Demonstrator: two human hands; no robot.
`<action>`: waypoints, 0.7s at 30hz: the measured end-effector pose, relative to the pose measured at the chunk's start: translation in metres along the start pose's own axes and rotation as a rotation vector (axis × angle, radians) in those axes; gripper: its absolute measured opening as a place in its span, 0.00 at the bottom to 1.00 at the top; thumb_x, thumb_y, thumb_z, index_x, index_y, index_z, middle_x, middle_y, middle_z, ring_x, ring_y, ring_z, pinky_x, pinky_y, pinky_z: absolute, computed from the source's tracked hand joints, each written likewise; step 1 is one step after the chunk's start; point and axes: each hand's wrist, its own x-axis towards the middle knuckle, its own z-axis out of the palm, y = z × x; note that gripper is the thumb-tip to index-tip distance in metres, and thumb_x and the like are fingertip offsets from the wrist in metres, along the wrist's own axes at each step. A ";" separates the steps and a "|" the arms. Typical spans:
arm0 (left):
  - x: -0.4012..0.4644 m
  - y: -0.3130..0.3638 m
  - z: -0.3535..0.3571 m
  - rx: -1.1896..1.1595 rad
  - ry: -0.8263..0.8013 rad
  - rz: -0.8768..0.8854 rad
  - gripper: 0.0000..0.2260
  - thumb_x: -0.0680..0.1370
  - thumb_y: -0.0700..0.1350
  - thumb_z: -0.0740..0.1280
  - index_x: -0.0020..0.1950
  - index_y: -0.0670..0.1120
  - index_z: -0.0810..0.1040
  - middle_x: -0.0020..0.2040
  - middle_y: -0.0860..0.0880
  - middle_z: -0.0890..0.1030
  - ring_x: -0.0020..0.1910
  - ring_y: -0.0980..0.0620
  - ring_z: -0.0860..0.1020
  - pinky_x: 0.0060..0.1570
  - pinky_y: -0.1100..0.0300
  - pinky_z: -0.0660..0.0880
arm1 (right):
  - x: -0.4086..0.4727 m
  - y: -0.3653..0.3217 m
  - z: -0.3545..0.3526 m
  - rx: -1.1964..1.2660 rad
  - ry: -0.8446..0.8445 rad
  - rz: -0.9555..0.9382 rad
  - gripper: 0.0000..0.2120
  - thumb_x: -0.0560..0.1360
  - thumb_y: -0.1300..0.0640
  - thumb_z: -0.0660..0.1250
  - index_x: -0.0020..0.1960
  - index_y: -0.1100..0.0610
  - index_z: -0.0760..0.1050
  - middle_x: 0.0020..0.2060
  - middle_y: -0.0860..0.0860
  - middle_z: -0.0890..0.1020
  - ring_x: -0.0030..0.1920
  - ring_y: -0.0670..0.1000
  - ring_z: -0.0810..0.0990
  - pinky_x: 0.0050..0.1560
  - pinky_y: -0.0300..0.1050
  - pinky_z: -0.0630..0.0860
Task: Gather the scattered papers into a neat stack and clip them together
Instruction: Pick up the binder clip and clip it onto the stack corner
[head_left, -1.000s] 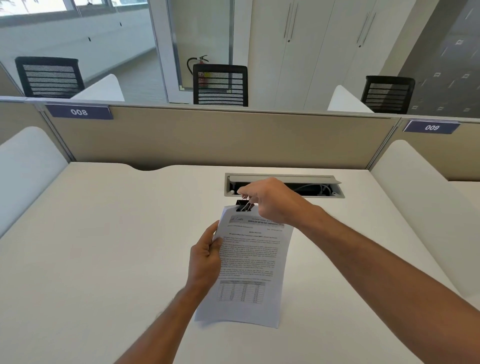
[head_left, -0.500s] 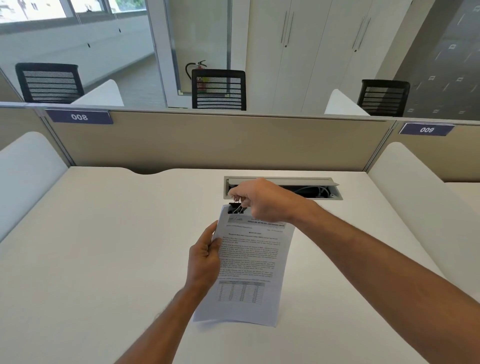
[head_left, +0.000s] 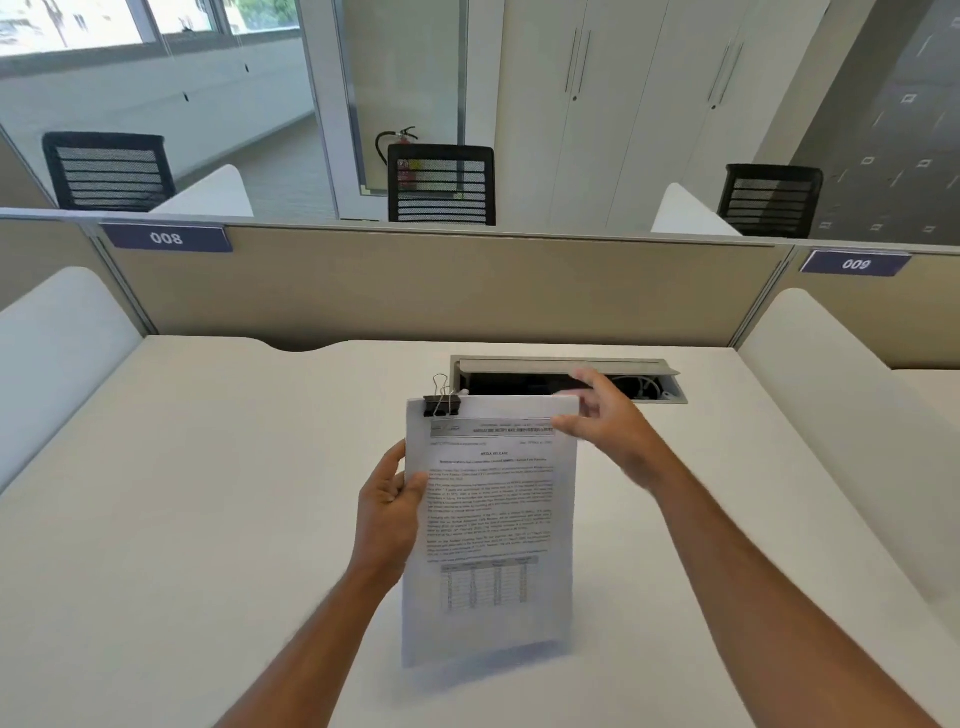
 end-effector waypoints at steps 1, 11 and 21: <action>0.002 -0.001 0.000 -0.031 0.002 -0.030 0.17 0.84 0.36 0.61 0.70 0.52 0.76 0.50 0.43 0.88 0.49 0.41 0.87 0.49 0.40 0.84 | -0.005 0.011 0.000 0.191 0.014 0.044 0.44 0.66 0.51 0.80 0.76 0.53 0.62 0.62 0.53 0.81 0.60 0.54 0.82 0.56 0.51 0.79; 0.013 0.008 -0.003 -0.075 -0.078 -0.103 0.13 0.83 0.37 0.63 0.67 0.47 0.77 0.54 0.42 0.87 0.53 0.39 0.85 0.49 0.44 0.83 | -0.048 0.067 0.038 0.448 0.068 0.147 0.14 0.79 0.69 0.65 0.60 0.58 0.81 0.54 0.57 0.87 0.54 0.61 0.86 0.50 0.54 0.83; 0.032 0.028 -0.009 0.021 -0.113 0.106 0.12 0.78 0.28 0.65 0.52 0.42 0.84 0.49 0.47 0.87 0.51 0.45 0.81 0.46 0.57 0.80 | -0.052 0.068 0.050 0.487 0.140 0.142 0.14 0.79 0.69 0.65 0.57 0.56 0.84 0.52 0.56 0.87 0.52 0.61 0.86 0.53 0.59 0.83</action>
